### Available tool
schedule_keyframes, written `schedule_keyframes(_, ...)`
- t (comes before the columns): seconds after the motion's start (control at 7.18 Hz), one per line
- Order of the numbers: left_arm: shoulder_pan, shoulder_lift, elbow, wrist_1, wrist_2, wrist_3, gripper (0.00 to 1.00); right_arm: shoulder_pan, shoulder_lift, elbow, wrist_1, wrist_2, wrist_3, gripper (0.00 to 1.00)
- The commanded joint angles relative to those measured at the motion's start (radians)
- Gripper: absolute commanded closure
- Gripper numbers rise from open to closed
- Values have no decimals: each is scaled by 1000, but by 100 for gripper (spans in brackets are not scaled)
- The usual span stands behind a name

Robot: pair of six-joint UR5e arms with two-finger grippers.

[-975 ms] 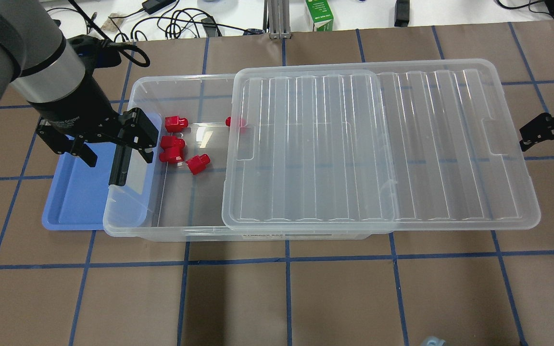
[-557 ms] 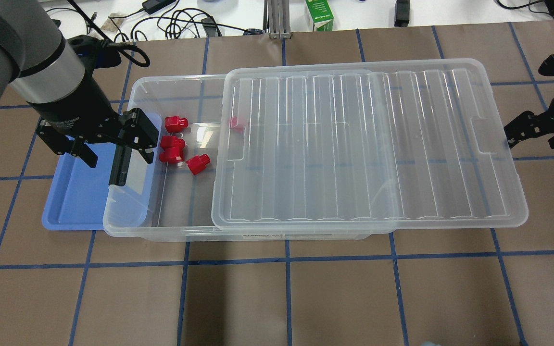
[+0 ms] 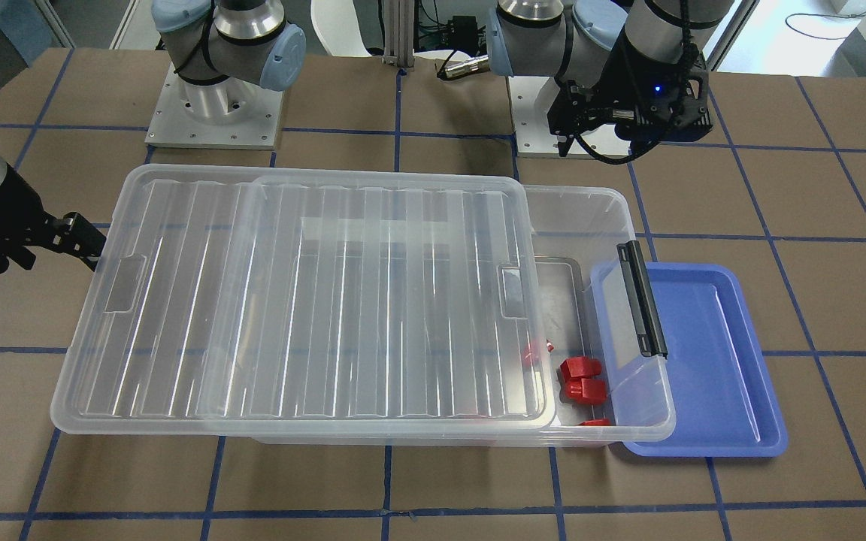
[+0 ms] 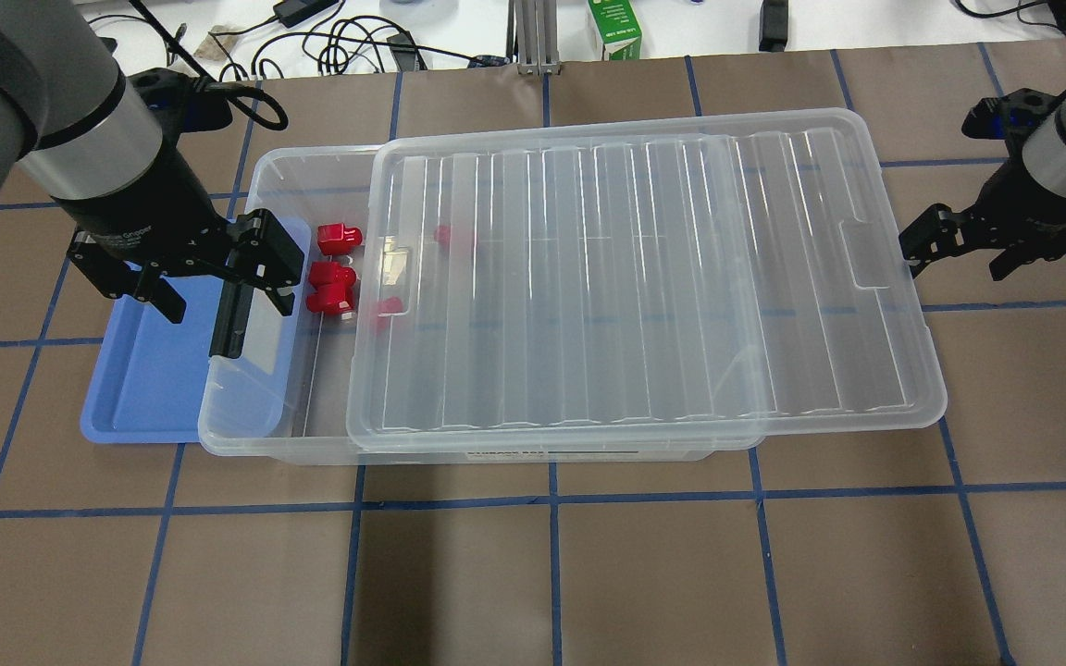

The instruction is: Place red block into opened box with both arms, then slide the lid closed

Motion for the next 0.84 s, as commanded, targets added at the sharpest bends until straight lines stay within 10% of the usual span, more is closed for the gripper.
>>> schedule_keyframes(0.0, 0, 0, 0, -2, -1, 0, 0, 104, 2, 0, -42, 1, 77, 0)
schedule_keyframes(0.7, 0, 0, 0, -1, -4, 0, 0, 246, 4, 0, -61, -2, 206, 0)
